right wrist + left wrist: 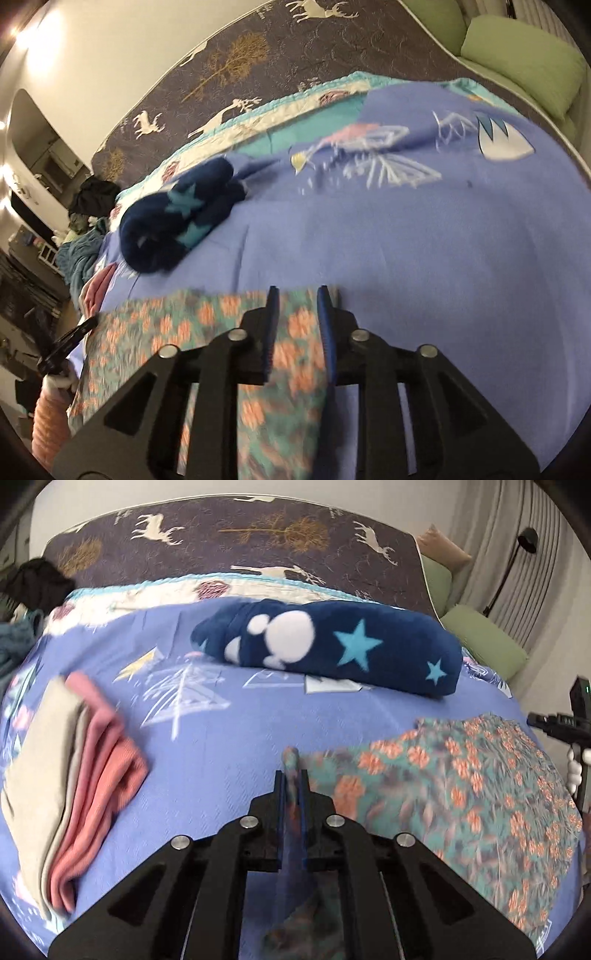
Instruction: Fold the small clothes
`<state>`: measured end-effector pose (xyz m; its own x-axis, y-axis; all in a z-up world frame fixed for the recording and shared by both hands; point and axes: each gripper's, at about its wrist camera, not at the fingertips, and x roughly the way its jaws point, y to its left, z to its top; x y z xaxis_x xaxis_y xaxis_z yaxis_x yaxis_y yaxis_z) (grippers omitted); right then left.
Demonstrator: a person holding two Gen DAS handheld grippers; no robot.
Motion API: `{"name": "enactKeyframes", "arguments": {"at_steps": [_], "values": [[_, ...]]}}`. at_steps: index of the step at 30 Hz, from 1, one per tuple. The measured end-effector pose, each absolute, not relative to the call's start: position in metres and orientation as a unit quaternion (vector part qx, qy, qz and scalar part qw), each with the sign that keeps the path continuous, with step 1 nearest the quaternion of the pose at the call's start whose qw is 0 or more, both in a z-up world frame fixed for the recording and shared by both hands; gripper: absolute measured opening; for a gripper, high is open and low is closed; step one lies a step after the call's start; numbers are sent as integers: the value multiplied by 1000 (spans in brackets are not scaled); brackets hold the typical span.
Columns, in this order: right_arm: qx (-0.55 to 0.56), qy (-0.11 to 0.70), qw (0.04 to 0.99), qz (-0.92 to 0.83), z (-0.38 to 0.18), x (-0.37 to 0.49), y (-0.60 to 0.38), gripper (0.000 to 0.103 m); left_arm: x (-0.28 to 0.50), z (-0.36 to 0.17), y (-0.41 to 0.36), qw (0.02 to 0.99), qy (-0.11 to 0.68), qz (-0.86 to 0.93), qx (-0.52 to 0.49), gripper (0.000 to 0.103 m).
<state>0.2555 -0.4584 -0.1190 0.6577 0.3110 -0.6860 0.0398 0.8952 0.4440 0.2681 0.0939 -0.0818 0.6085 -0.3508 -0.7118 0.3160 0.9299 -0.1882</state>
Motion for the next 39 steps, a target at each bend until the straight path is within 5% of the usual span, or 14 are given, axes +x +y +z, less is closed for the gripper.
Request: {"name": "enactKeyframes", "arguments": {"at_steps": [2, 6, 12, 24, 26, 27, 39], "values": [[216, 398, 887, 88, -118, 226, -466, 36, 247, -74, 114, 902, 390, -179, -39, 25], [232, 380, 890, 95, -110, 169, -481, 42, 191, -52, 147, 907, 365, -192, -86, 37], [230, 360, 898, 107, -94, 106, -474, 50, 102, -31, 156, 889, 335, -270, -155, 46], [192, 362, 903, 133, -90, 40, -427, 59, 30, -64, 115, 880, 366, -301, -42, 46], [192, 366, 901, 131, -92, 35, -424, 59, 35, -71, 111, 881, 369, -297, -18, 34], [196, 366, 901, 129, -92, 32, -423, 59, 38, -74, 109, 880, 368, -302, -9, 1], [221, 373, 896, 101, -101, 9, -436, 60, 3, -87, 174, 889, 353, -285, -65, 0]]}}
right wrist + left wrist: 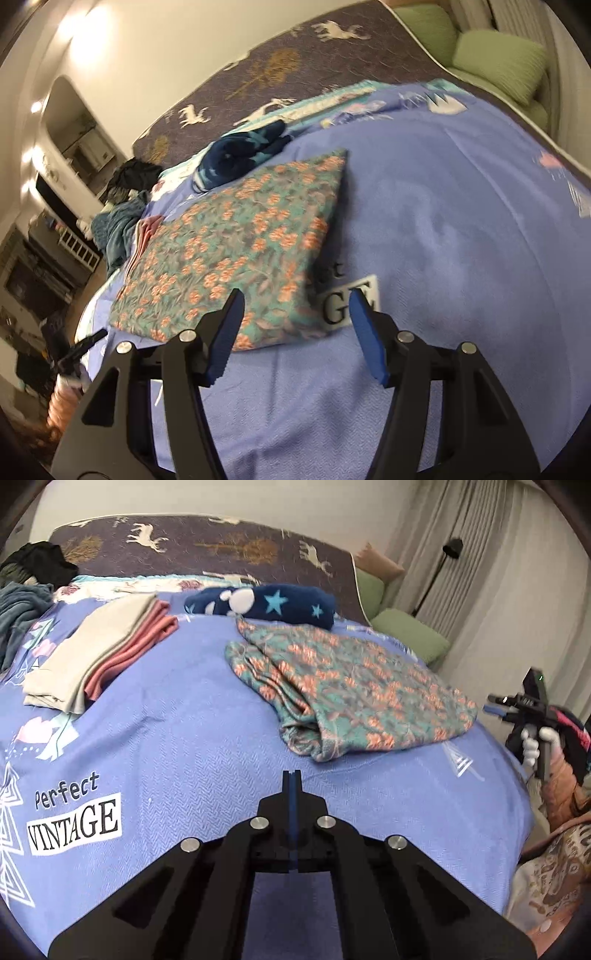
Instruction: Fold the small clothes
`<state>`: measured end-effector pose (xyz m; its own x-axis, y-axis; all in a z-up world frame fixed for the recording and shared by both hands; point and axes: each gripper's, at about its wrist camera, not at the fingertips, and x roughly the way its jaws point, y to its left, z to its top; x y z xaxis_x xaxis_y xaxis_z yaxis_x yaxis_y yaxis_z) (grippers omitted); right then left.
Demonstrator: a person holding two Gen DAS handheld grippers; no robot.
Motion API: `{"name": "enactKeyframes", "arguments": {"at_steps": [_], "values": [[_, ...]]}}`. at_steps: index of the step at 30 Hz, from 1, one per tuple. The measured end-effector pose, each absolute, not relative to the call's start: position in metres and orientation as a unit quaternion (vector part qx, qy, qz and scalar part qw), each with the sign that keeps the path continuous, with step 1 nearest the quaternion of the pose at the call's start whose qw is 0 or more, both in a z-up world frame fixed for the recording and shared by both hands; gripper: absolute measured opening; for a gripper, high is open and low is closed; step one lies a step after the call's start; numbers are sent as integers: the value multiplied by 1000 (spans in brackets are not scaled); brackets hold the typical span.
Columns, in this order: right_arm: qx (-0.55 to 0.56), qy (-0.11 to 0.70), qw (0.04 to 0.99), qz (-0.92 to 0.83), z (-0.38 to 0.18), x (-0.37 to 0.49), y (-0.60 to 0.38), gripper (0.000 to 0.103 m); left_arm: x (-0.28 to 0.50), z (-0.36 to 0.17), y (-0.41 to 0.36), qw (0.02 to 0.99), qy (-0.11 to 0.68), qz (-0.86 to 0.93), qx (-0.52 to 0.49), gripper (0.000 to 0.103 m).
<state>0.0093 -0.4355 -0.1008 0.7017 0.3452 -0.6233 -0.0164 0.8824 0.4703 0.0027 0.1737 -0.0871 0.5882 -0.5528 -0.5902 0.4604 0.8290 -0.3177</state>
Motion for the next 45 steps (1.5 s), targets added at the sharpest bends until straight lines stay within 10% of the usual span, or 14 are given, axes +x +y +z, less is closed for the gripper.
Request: {"name": "enactKeyframes", "arguments": {"at_steps": [8, 12, 25, 31, 45], "values": [[214, 384, 891, 110, -108, 13, -423, 60, 13, -53, 130, 890, 313, -325, -59, 10], [222, 384, 890, 111, -112, 12, -425, 60, 25, -54, 88, 884, 324, -337, -23, 40], [245, 384, 884, 109, -129, 26, -462, 61, 29, -48, 5, 870, 377, -316, 37, 39], [210, 400, 880, 146, -133, 41, -463, 35, 27, -51, -110, 834, 378, -391, 93, 51], [166, 417, 830, 331, -123, 66, -433, 32, 15, -66, -200, 812, 390, -408, 149, 56]]}}
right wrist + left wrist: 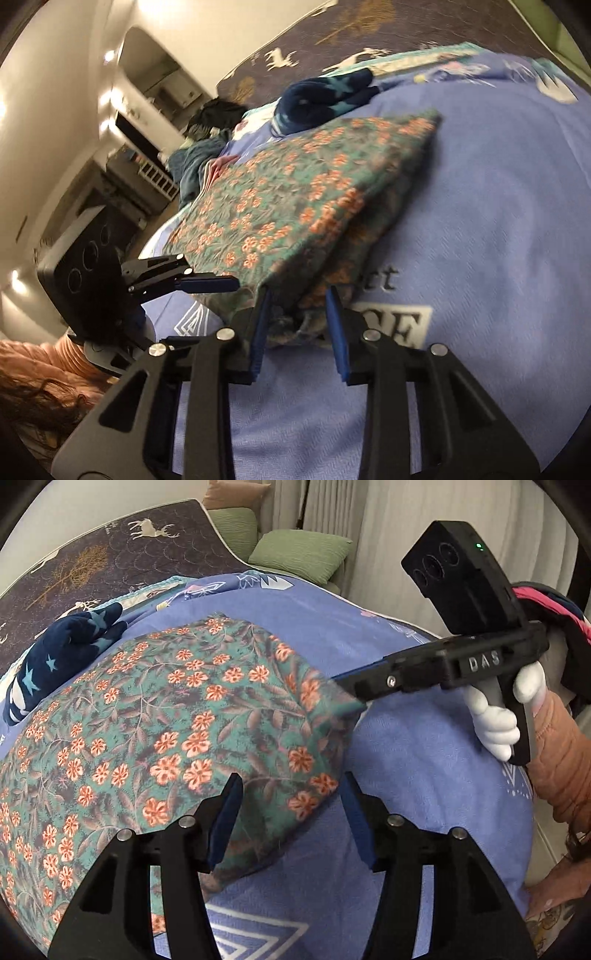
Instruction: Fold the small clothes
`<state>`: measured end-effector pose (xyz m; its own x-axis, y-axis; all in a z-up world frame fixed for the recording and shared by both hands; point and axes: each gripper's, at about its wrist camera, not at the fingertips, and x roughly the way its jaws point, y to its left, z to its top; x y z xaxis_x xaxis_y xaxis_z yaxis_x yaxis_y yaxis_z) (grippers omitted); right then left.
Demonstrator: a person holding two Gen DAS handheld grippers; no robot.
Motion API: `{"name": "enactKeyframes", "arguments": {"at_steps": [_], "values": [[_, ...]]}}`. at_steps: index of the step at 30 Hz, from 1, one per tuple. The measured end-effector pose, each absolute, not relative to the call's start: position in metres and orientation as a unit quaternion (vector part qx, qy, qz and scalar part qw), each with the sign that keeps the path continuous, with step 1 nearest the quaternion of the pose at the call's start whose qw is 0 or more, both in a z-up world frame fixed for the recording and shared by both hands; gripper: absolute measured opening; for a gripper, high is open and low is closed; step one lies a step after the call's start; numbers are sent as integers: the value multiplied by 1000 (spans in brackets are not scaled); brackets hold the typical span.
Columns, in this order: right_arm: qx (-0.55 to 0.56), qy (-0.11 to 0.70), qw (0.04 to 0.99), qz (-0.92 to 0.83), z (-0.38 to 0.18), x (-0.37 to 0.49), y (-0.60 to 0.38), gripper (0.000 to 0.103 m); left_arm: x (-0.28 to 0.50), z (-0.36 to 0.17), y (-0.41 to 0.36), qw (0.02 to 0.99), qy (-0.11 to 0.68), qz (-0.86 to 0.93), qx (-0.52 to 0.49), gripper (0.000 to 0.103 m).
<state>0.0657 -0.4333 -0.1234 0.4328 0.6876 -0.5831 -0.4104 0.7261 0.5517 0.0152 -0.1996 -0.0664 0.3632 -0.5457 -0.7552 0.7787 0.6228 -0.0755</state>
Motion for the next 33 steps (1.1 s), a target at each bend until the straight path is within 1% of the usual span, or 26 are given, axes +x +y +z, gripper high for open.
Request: {"name": "enactKeyframes", "arguments": {"at_steps": [5, 11, 12, 13, 14, 15, 17, 19, 22, 23, 26, 29, 31, 32, 33], "values": [[151, 415, 814, 376, -118, 72, -417, 32, 21, -66, -210, 812, 393, -411, 132, 56], [204, 425, 788, 396, -124, 83, -424, 32, 22, -74, -235, 810, 387, -414, 152, 59], [209, 424, 787, 396, -124, 83, -427, 33, 24, -77, -238, 812, 387, -407, 158, 55], [213, 423, 789, 392, -123, 81, -431, 34, 27, -80, -239, 814, 389, -402, 158, 47], [213, 422, 792, 387, -122, 81, -433, 40, 32, -82, -238, 817, 394, -395, 149, 33], [215, 422, 795, 379, -122, 79, -437, 44, 37, -81, -233, 818, 399, -394, 131, 23], [218, 429, 802, 354, -124, 78, -448, 46, 44, -78, -223, 818, 405, -396, 96, 17], [223, 441, 805, 329, -130, 80, -457, 46, 44, -76, -217, 824, 402, -391, 83, 16], [260, 461, 792, 304, -144, 90, -465, 46, 42, -75, -211, 828, 399, -388, 67, 15], [274, 463, 788, 300, -147, 95, -466, 50, 41, -74, -209, 829, 399, -387, 63, 15], [323, 465, 769, 298, -157, 113, -467, 55, 41, -74, -207, 829, 399, -387, 56, 14], [356, 464, 762, 277, -162, 140, -465, 55, 41, -71, -207, 830, 396, -389, 52, 11], [343, 452, 785, 249, -156, 155, -462, 55, 41, -70, -206, 831, 394, -390, 49, 10], [327, 443, 802, 231, -153, 162, -461, 54, 42, -71, -206, 831, 394, -390, 48, 10], [312, 435, 817, 215, -150, 168, -459, 49, 42, -71, -206, 831, 394, -391, 47, 10]]}}
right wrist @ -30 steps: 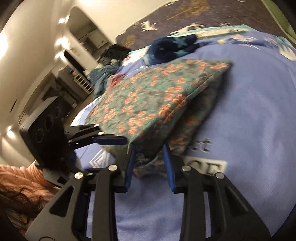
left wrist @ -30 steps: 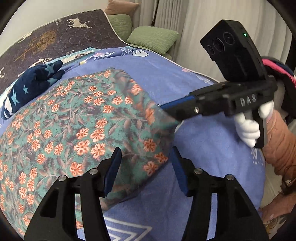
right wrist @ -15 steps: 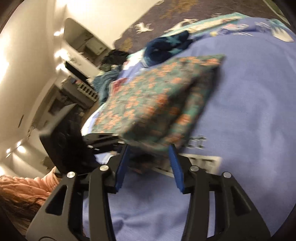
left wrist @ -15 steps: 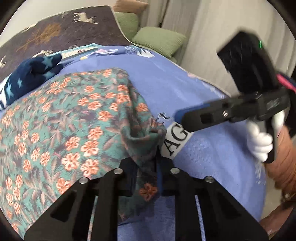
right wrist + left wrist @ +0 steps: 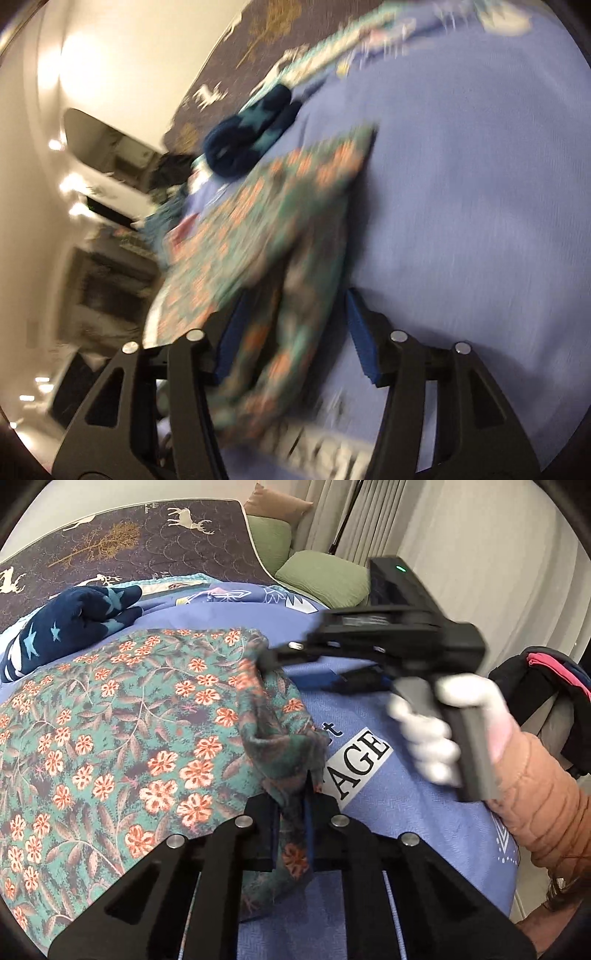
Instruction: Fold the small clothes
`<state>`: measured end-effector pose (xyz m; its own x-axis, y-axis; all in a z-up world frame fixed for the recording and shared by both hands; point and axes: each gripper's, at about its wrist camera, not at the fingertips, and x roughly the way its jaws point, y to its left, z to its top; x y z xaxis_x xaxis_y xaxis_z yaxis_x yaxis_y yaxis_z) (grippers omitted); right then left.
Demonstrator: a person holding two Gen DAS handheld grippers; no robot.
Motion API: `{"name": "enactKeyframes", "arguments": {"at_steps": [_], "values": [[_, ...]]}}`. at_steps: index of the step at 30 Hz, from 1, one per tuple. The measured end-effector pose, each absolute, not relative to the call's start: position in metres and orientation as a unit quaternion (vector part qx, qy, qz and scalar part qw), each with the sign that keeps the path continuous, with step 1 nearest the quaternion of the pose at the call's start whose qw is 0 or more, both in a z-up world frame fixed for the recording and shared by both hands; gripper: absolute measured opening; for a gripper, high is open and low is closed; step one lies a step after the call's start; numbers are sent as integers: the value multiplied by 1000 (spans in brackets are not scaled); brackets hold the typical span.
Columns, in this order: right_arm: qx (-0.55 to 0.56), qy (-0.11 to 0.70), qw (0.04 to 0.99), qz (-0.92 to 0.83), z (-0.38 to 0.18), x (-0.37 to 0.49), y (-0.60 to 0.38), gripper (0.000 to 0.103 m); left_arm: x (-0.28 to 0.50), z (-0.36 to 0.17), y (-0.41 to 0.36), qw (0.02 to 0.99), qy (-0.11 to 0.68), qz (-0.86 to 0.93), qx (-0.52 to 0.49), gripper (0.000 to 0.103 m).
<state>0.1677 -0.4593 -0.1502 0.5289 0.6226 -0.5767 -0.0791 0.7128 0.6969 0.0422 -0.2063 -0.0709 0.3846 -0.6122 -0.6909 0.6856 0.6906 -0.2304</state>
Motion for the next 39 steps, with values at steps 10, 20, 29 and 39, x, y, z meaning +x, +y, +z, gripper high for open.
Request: {"name": "enactKeyframes", "arguments": {"at_steps": [10, 20, 29, 39], "values": [[296, 369, 874, 114, -134, 155, -496, 0, 30, -73, -223, 808, 383, -443, 61, 9], [334, 393, 816, 261, -136, 142, -493, 62, 22, -82, -245, 793, 387, -456, 116, 11], [384, 462, 770, 214, -156, 243, -488, 67, 9, -75, -259, 806, 356, -441, 171, 36], [353, 371, 822, 249, -114, 295, -465, 5, 17, -91, -276, 780, 362, -472, 193, 25]]}}
